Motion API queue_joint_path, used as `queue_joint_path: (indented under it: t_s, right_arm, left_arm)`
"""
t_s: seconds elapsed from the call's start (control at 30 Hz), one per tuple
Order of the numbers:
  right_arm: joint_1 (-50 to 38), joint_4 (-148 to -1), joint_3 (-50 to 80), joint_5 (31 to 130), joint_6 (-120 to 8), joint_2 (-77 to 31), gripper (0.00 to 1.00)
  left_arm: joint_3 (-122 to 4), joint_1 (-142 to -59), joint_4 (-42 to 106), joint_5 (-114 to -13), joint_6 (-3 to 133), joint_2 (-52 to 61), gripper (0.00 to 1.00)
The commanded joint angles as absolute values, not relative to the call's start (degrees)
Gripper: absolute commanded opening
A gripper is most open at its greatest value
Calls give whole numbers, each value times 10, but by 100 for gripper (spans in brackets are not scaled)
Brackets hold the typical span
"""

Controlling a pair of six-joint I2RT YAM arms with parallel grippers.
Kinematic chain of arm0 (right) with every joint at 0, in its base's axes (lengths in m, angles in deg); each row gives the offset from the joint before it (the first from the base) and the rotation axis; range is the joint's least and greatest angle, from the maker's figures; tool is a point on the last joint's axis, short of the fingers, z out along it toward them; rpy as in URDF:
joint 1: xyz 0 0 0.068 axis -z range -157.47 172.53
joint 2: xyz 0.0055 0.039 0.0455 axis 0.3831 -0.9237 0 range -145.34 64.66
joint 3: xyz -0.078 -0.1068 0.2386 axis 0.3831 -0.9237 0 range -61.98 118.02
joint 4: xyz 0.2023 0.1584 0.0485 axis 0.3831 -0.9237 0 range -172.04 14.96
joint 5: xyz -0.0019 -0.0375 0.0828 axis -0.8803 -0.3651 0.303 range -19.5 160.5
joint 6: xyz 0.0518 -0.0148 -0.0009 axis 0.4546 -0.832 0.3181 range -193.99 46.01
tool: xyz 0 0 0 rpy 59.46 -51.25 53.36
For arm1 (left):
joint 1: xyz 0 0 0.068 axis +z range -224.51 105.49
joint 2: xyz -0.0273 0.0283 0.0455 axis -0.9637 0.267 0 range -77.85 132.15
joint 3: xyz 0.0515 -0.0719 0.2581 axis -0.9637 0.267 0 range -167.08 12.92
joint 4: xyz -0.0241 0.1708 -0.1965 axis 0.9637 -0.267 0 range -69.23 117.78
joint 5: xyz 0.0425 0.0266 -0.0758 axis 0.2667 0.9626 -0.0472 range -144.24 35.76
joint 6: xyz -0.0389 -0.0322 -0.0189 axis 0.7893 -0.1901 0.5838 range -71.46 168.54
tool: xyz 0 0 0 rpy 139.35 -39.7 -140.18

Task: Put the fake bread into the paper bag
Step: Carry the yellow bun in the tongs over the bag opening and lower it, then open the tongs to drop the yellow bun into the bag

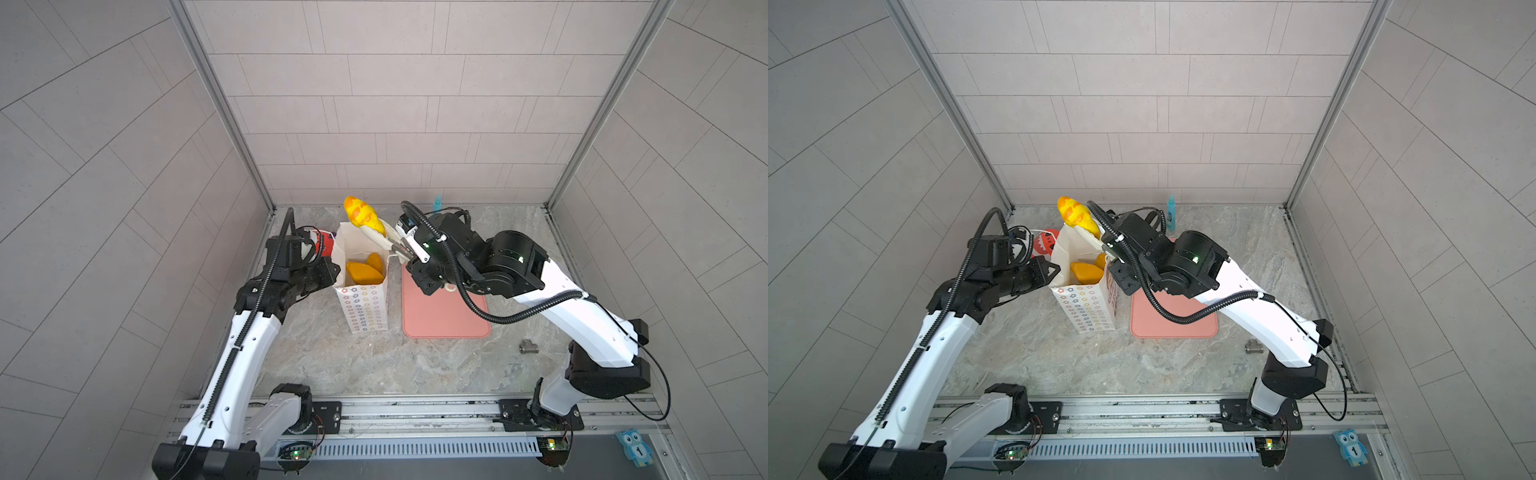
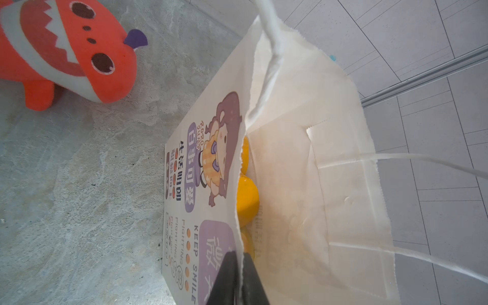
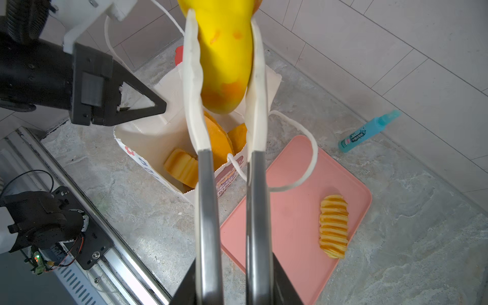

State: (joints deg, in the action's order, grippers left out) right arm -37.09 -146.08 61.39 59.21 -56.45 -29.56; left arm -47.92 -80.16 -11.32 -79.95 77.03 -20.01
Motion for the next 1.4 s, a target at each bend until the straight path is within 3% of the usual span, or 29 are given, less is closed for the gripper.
queue_joint_path:
  t_s: [0.0,0.47,0.93,1.37]
  right_arm:
    - [-373,-1450,605,572,-567,-297,35]
    - [-373,-1434,561,593,-561,-316,39]
    - [-373,-1427,562,597,-564,-313,50]
    - [-373,-1426,592,573,-575,-299,50]
  left_arm:
    - [-498,-800,-116,-799,767,-209,11]
    - [-498,-800,-115,-801,767,-209,11]
    - [-497,-800,-117,-799,767,-211,11]
    - [-498,-800,-117,-798,767,-209,11]
